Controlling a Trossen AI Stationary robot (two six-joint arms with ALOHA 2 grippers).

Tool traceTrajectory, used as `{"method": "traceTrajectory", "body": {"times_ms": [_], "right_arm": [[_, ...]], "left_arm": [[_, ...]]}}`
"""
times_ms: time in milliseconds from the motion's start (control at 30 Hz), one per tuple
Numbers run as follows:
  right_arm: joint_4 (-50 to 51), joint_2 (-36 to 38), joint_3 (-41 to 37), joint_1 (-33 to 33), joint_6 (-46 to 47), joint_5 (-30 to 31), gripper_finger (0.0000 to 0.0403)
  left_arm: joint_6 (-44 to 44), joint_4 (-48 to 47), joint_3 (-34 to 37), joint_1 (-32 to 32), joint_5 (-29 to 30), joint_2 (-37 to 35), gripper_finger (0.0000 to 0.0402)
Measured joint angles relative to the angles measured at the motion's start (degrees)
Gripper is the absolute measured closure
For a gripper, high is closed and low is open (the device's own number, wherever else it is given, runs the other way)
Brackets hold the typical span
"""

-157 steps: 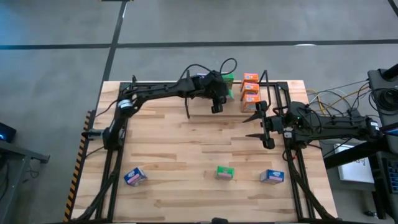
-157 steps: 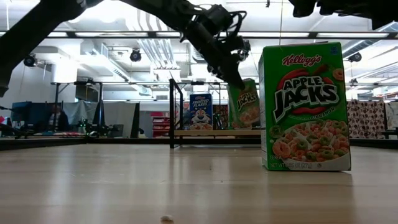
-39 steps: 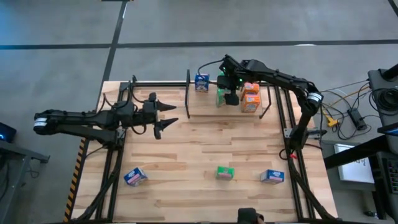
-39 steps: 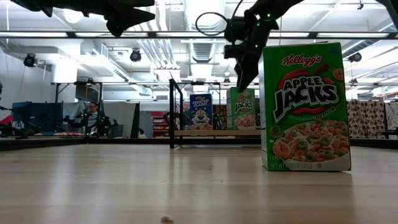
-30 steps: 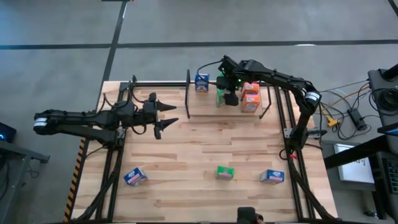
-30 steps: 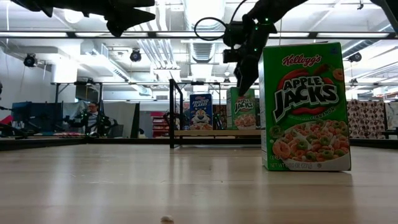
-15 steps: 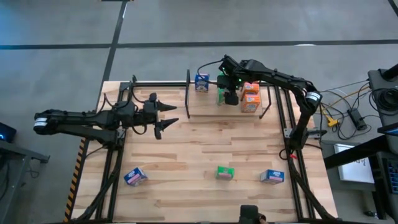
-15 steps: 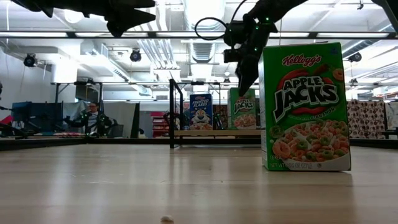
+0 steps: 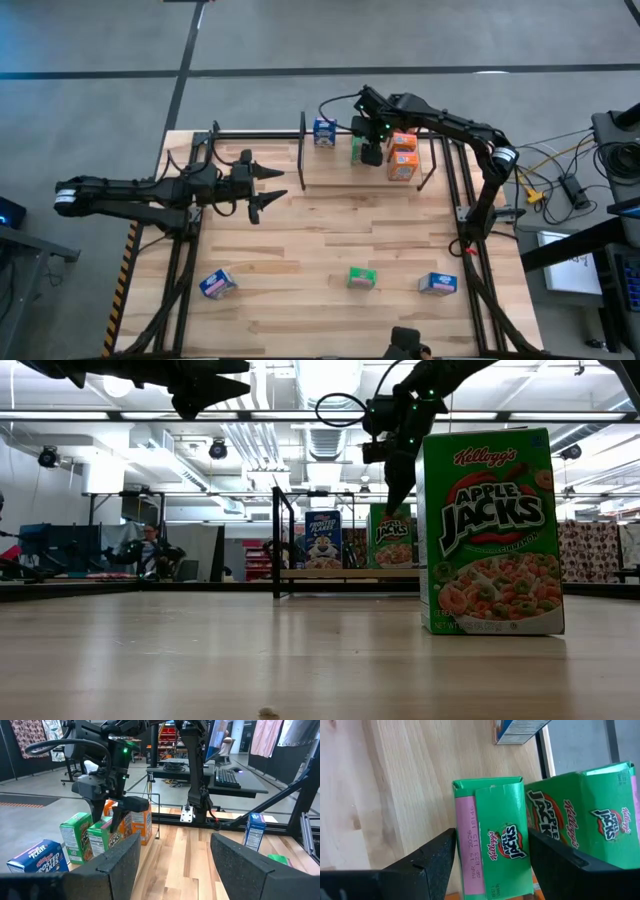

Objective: Stack cereal on shelf
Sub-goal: Put the left green cereal box aligned with the other green cereal box on the shelf, then put the green cereal box aligned with the other green cereal boxes on the shelf

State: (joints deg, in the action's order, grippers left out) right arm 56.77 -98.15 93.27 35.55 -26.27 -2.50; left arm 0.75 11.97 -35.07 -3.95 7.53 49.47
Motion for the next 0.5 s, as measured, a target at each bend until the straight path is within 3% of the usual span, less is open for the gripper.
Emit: {"method": "traceTrajectory", "body": {"times_ms": [300, 500], "right_arm": [[0.33, 0.22, 0.34, -0.02, -0.53, 0.0, 0.0154], [4.14, 0.22, 5.01, -0.05, 0.57, -0.04, 0.0128]], "left_arm": [[0.0, 0.0, 0.0, 0.0, 0.01, 0.02, 0.0177], [-0.19, -0.01, -0.02, 0.0, 0.0, 0.07, 0.0177]]}}
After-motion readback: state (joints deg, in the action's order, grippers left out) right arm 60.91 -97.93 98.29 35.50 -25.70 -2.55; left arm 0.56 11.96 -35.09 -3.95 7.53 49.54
